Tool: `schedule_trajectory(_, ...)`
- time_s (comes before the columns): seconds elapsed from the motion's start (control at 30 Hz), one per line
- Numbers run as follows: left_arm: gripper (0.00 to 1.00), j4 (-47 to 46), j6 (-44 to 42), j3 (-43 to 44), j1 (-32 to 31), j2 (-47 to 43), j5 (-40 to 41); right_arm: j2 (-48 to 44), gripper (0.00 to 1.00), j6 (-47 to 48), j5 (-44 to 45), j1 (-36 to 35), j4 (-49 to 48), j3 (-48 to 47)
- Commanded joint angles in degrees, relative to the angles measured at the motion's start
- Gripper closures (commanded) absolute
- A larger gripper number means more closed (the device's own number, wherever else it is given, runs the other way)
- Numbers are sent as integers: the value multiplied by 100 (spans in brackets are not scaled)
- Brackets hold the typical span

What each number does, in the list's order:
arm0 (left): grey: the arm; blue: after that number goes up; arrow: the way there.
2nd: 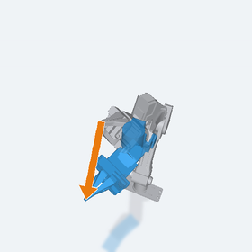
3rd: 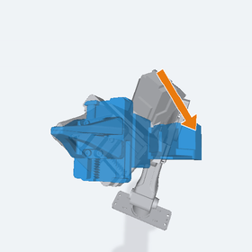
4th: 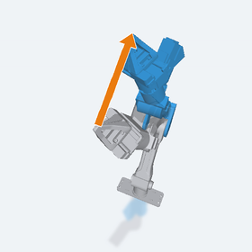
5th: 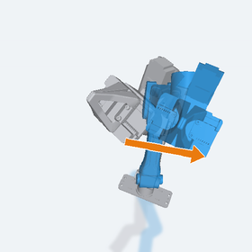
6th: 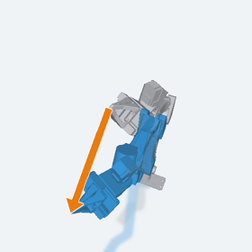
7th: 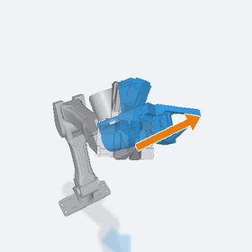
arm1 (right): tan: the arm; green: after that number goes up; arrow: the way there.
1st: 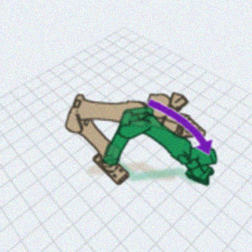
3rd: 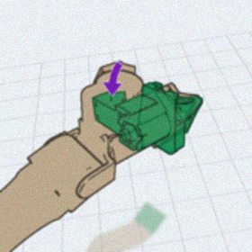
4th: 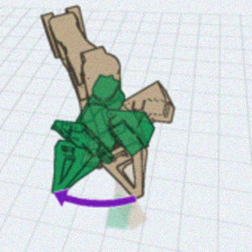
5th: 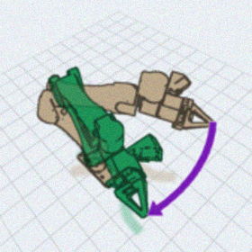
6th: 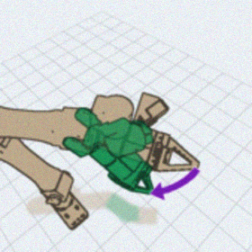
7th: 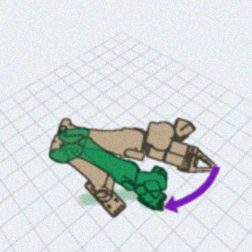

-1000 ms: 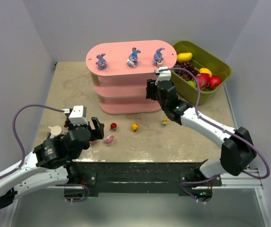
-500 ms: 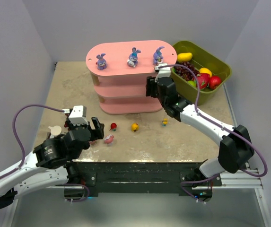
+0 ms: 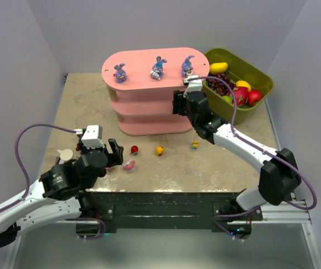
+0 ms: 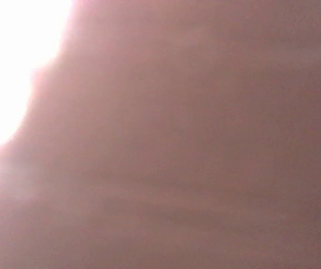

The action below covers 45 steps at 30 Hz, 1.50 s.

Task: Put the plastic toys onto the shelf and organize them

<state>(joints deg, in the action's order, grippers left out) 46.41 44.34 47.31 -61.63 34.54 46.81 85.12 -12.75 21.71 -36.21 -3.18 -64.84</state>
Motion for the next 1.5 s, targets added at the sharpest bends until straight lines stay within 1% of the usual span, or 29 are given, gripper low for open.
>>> schedule_trajectory(0.0, 19, -27, 84, 121, -7, -9, 215, -127, 37, -95, -1, 35, -95, 147)
schedule_trajectory(0.33, 18, -36, 84, 129, -16, 35, 224, -277, 37, -122, 114, 26, -314, 454)
schedule_trajectory(0.7, 18, -53, 84, 138, -7, 43, 224, -268, 34, -96, 96, 35, -253, 428)
schedule_trajectory(1.13, 18, -71, 49, 147, -7, 52, 241, -171, 28, -52, 201, 35, -306, 358)
schedule_trajectory(1.33, 18, -71, 40, 156, -7, 61, 241, -364, 25, 36, 158, 35, -315, 296)
schedule_trajectory(1.47, 18, -80, 49, 147, -7, 35, 241, -619, 17, 132, 35, 35, -350, 375)
